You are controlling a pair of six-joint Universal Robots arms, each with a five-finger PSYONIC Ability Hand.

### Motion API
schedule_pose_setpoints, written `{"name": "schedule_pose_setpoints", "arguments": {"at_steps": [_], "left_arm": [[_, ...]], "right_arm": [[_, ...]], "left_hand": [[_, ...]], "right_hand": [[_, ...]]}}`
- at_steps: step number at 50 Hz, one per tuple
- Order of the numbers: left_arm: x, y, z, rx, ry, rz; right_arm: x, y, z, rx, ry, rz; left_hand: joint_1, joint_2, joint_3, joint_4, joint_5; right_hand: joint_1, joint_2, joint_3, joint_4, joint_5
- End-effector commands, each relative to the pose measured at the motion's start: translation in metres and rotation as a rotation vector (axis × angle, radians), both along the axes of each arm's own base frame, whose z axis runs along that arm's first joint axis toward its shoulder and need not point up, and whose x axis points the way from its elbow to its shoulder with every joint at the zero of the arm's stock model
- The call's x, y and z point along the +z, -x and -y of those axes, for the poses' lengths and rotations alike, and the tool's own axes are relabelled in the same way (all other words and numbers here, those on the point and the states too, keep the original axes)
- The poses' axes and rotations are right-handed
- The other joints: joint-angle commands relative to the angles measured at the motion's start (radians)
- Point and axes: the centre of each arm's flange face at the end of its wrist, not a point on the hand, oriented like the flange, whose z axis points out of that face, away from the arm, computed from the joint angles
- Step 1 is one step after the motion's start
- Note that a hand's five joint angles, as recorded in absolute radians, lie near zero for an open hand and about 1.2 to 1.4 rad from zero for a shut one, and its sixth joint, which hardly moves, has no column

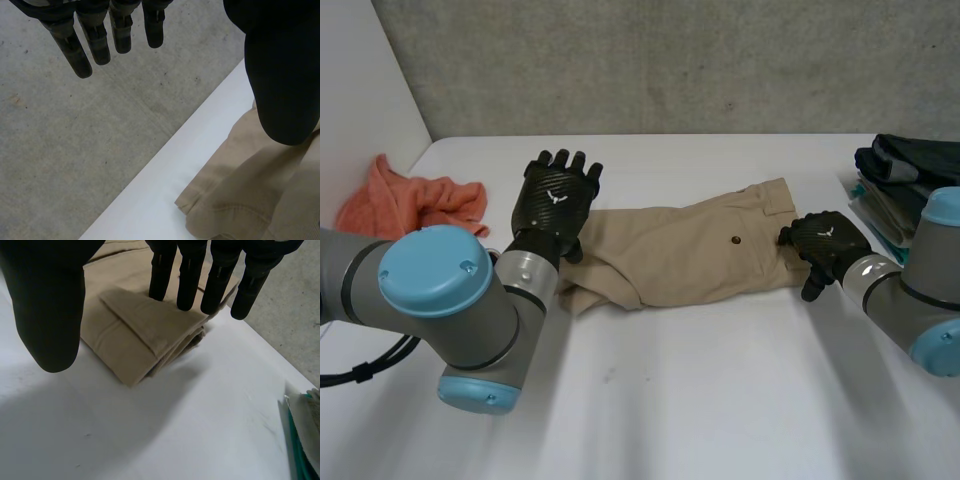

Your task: Fold the laundry.

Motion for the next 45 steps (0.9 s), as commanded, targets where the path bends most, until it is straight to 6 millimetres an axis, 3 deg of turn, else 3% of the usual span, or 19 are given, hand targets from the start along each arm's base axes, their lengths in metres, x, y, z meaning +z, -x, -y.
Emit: {"name": "schedule_pose_setpoints", "arguments": {"at_steps": [1,4,14,18,19,22,27,30,31,33,34,37,38,41,45], "left_arm": [[-0.001,0.0,0.002,0.003,0.0,0.004],[-0.001,0.0,0.001,0.002,0.0,0.004],[0.007,-0.001,-0.001,0.002,0.014,-0.006],[0.011,-0.004,-0.005,0.003,0.02,-0.009],[0.012,-0.005,-0.007,0.003,0.018,-0.008],[0.013,-0.007,-0.01,0.002,0.015,-0.008],[0.012,-0.011,-0.013,0.005,0.008,-0.005],[0.013,-0.01,-0.014,0.003,0.011,-0.007],[0.015,-0.011,-0.014,0.004,0.014,-0.009],[0.017,-0.011,-0.015,0.005,0.018,-0.012],[0.02,-0.011,-0.015,0.005,0.025,-0.016],[0.024,-0.012,-0.017,0.003,0.034,-0.022],[0.027,-0.012,-0.017,0.003,0.04,-0.026],[0.03,-0.013,-0.017,0.005,0.046,-0.028],[0.034,-0.014,-0.014,0.011,0.057,-0.035]], "right_arm": [[-0.018,-0.003,0.012,-0.003,0.002,0.0],[-0.016,-0.003,0.016,-0.005,0.038,0.008],[0.003,0.008,0.01,-0.044,0.076,0.002],[0.029,0.034,0.014,-0.114,0.114,-0.016],[0.038,0.051,0.019,-0.158,0.121,-0.035],[0.046,0.068,0.024,-0.192,0.127,-0.078],[0.057,0.067,0.028,-0.141,0.205,-0.211],[0.067,0.026,0.016,-0.004,0.299,-0.263],[0.073,-0.001,0.006,0.072,0.362,-0.263],[0.076,-0.027,-0.007,0.151,0.422,-0.249],[0.078,-0.053,-0.022,0.238,0.479,-0.229],[0.076,-0.083,-0.047,0.374,0.543,-0.203],[0.07,-0.101,-0.065,0.476,0.575,-0.199],[0.058,-0.12,-0.091,0.627,0.616,-0.213],[0.021,-0.145,-0.125,0.831,0.646,-0.297]], "left_hand": [[-0.018,-0.029,-0.035,-0.029,-0.048],[-0.018,-0.029,-0.035,-0.029,-0.048],[-0.018,-0.029,-0.035,-0.029,-0.048],[-0.018,-0.029,-0.035,-0.029,-0.048],[-0.018,-0.029,-0.035,-0.029,-0.048],[-0.018,-0.029,-0.035,-0.029,-0.048],[-0.018,-0.029,-0.035,-0.029,-0.048],[-0.018,-0.029,-0.035,-0.029,-0.048],[-0.018,-0.029,-0.035,-0.029,-0.048],[-0.018,-0.029,-0.035,-0.029,-0.048],[-0.018,-0.029,-0.035,-0.029,-0.048],[-0.018,-0.029,-0.035,-0.029,-0.048],[-0.018,-0.029,-0.035,-0.029,-0.048],[-0.018,-0.029,-0.035,-0.029,-0.048],[-0.018,-0.029,-0.035,-0.029,-0.048]], "right_hand": [[0.278,0.287,0.292,0.3,0.319],[0.958,0.967,0.971,0.979,0.998],[0.96,0.968,0.973,0.981,1.0],[0.96,0.968,0.973,0.981,1.0],[0.96,0.968,0.973,0.981,1.0],[0.96,0.968,0.973,0.981,1.0],[0.96,0.968,0.973,0.981,1.0],[0.96,0.968,0.973,0.981,1.0],[0.96,0.968,0.973,0.981,1.0],[0.96,0.968,0.973,0.981,1.0],[0.96,0.968,0.973,0.981,1.0],[0.96,0.968,0.973,0.981,1.0],[0.96,0.968,0.973,0.981,1.0],[0.96,0.968,0.973,0.981,1.0],[0.96,0.968,0.973,0.981,1.0]]}}
